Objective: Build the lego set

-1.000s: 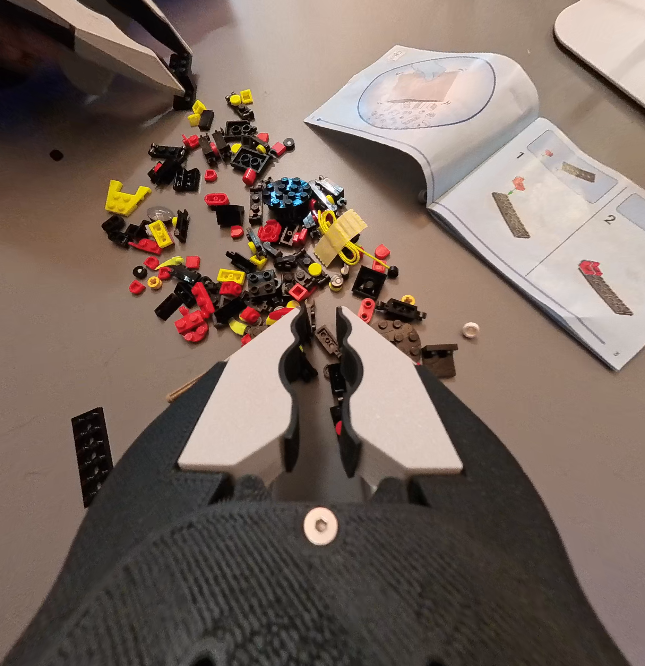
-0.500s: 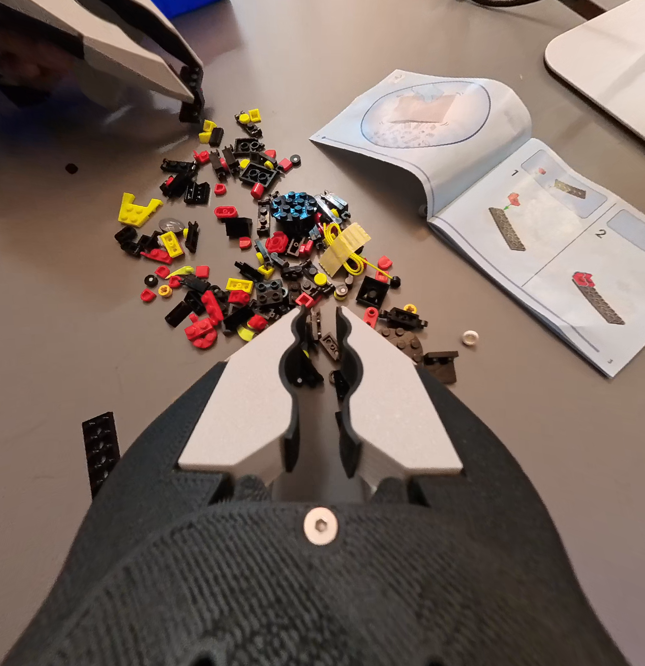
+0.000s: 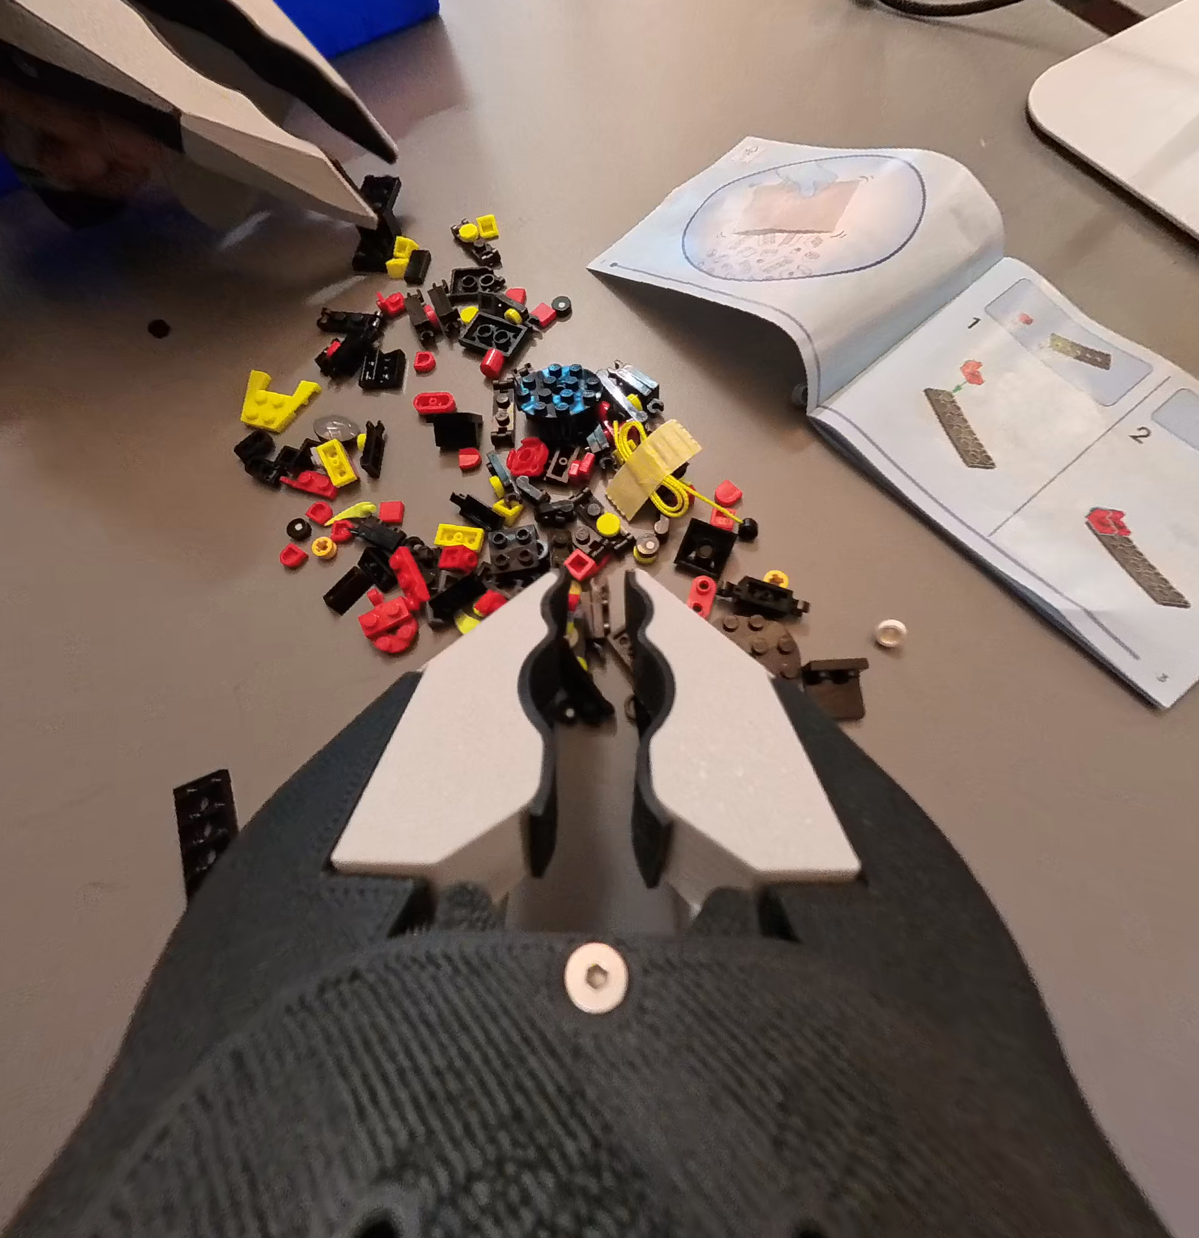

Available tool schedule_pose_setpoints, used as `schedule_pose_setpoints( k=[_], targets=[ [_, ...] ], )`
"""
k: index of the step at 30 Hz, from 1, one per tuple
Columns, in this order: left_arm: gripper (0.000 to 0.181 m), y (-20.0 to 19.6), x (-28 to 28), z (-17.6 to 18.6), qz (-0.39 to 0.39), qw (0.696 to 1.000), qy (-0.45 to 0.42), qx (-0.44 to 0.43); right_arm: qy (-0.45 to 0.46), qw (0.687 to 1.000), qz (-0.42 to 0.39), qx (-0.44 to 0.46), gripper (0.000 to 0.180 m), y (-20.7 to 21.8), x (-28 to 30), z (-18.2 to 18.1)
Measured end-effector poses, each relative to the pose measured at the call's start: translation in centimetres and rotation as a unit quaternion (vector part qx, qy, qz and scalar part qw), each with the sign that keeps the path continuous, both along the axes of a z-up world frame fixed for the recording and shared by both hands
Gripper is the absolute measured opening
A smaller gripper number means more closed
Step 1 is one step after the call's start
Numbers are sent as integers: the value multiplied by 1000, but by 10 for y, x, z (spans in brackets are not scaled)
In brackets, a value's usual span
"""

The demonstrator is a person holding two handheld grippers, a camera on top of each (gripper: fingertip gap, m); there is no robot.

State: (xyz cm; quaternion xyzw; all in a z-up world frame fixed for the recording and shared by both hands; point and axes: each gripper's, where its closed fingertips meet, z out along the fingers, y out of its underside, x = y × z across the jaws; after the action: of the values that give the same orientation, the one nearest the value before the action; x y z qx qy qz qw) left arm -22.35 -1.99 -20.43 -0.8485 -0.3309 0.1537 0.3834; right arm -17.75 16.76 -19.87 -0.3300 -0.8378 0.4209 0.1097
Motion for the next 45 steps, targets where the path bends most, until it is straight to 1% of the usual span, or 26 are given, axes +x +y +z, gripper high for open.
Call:
schedule_pose_setpoints(
  k=[8,15,25,37,45],
  targets=[
    [27,7,-2,15,-1,999,19,41,0,1000,8,-5,15,-5,4,1],
    [26,27,8,27,-45,995,32,77,-4,1000,10,-10,15,-6,7,1],
    [23,47,9,22,-68,995,28,69,-13,1000,-3,-17,15,3,11,-1],
    [22,58,0,23,-58,995,27,79,-27,999,-24,-40,15,15,14,-1],
    [22,57,-5,22,-48,995,26,86,-45,996,-34,-71,15,18,12,-2]
  ],
)
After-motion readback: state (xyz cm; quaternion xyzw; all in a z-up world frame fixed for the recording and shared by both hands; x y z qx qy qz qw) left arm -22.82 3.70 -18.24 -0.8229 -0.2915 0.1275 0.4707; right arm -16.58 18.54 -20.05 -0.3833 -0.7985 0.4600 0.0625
